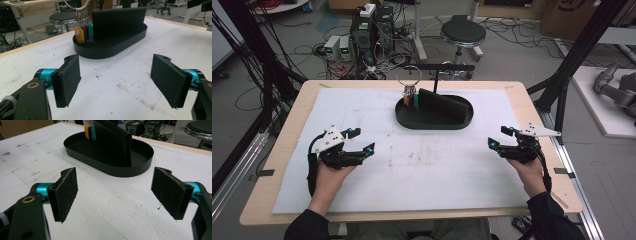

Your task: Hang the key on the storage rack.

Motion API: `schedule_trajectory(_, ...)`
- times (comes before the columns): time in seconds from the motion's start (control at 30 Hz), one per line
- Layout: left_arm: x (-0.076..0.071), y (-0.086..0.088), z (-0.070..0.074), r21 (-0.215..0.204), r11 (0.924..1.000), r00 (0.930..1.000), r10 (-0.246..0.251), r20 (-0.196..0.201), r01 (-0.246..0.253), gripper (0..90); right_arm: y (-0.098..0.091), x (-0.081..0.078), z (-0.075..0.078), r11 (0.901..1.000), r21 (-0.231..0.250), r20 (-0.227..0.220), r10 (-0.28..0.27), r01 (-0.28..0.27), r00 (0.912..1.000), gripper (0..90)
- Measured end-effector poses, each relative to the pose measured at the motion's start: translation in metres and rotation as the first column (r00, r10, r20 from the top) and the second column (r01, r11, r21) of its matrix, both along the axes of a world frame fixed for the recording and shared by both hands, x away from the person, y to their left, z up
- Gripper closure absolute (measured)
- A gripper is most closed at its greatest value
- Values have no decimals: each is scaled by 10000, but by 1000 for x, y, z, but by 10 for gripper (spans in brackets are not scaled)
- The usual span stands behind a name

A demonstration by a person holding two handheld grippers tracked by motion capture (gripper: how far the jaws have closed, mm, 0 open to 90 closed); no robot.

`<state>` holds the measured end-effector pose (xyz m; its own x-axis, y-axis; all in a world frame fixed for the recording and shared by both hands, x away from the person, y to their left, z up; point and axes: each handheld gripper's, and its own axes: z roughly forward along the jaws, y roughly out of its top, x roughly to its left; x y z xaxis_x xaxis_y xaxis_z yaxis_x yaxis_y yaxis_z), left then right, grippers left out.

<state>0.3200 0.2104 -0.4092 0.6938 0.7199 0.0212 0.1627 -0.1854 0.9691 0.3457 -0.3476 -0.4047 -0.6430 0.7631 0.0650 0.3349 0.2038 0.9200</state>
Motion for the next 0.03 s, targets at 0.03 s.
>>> schedule_trajectory(0.03,0,1,0,-28,10000,10000,20,-22,-20,240,-1,0,-1,10000,18,-10,-9,9,10000,216)
